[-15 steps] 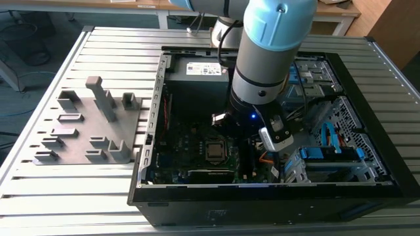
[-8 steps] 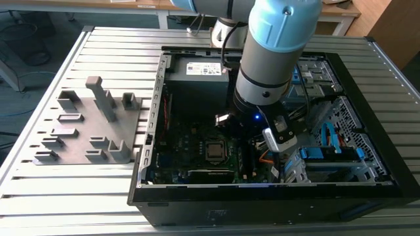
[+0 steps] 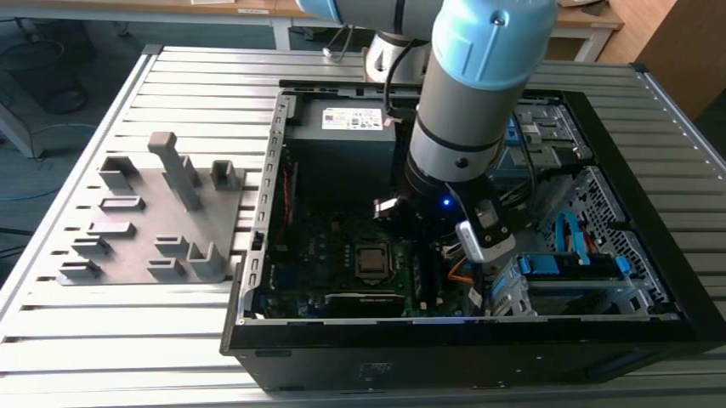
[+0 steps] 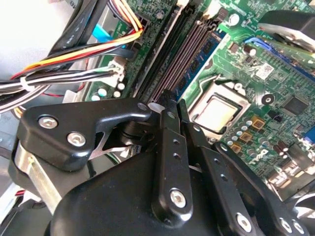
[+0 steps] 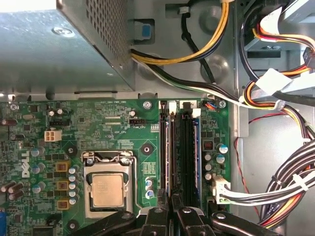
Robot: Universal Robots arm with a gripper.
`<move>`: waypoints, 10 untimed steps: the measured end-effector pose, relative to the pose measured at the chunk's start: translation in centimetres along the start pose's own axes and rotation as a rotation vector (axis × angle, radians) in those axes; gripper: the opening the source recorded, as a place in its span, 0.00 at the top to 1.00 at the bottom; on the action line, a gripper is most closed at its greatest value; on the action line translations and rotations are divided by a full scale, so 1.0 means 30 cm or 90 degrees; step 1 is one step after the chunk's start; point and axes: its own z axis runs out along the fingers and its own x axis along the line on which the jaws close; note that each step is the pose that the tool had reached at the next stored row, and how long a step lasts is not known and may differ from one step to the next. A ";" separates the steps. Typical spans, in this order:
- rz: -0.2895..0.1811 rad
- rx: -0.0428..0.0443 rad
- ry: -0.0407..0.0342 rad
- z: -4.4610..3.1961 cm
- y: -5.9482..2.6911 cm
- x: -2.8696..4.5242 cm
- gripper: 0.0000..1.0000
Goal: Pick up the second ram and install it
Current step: 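Insert the second ram into the second slot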
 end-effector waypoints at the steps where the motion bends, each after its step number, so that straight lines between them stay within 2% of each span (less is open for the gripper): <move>1: 0.000 0.0027 -0.0001 0.000 0.001 0.000 0.86; 3: 0.000 0.0087 -0.0004 0.001 0.004 0.000 0.86; 5: 0.000 0.0124 -0.0005 0.002 0.008 -0.001 0.86; 10: 0.001 0.0126 -0.0006 0.002 0.007 0.000 0.86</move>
